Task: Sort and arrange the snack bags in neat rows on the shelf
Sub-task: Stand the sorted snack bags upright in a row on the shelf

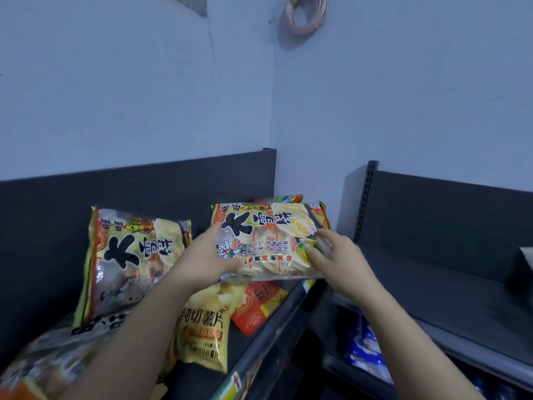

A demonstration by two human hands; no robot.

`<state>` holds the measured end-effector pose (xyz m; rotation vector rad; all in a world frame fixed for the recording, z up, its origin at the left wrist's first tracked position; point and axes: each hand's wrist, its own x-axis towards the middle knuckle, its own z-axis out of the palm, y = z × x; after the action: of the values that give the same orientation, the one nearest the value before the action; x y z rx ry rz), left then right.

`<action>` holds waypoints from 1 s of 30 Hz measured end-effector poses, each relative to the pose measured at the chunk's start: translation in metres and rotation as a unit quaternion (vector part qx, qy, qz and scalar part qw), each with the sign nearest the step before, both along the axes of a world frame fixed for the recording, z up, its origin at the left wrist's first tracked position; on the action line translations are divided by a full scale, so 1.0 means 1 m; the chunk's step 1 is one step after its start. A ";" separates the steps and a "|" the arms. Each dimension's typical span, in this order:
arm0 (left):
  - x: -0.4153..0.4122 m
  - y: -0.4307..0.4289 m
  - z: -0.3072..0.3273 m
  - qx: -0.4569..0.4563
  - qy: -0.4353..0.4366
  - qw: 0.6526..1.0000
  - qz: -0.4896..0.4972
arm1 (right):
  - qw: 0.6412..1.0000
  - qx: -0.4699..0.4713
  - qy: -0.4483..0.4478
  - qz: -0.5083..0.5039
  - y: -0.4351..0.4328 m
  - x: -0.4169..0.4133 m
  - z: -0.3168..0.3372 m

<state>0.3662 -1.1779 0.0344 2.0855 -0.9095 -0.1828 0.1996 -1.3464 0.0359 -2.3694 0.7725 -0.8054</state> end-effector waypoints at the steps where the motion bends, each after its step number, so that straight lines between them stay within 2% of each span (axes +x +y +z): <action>1: 0.010 -0.013 0.002 0.003 -0.004 1.000 0.001 | 1.000 -0.006 0.000 -0.001 -0.013 0.011 0.002; 10: 0.086 -0.130 -0.003 0.055 -0.009 0.998 0.018 | 0.993 -0.066 0.092 0.017 -0.132 0.100 0.022; 14: 0.114 -0.184 -0.004 0.055 -0.007 0.997 0.053 | 0.993 -0.072 0.089 0.014 -0.198 0.148 0.030; 22: 0.163 -0.275 -0.016 0.056 0.011 0.990 0.130 | 0.978 -0.128 0.152 0.068 -0.311 0.240 0.035; 27: 0.177 -0.308 -0.040 0.125 0.040 0.982 0.136 | 0.944 -0.144 0.272 0.119 -0.349 0.271 0.010; 30: 0.183 -0.317 -0.058 0.171 0.048 0.973 0.149 | 0.929 -0.141 0.313 0.137 -0.365 0.279 -0.004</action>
<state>0.5490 -1.4949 -0.0234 2.4791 -0.5234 -0.2940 0.4789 -1.7110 0.0319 -2.9542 0.5542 -0.0209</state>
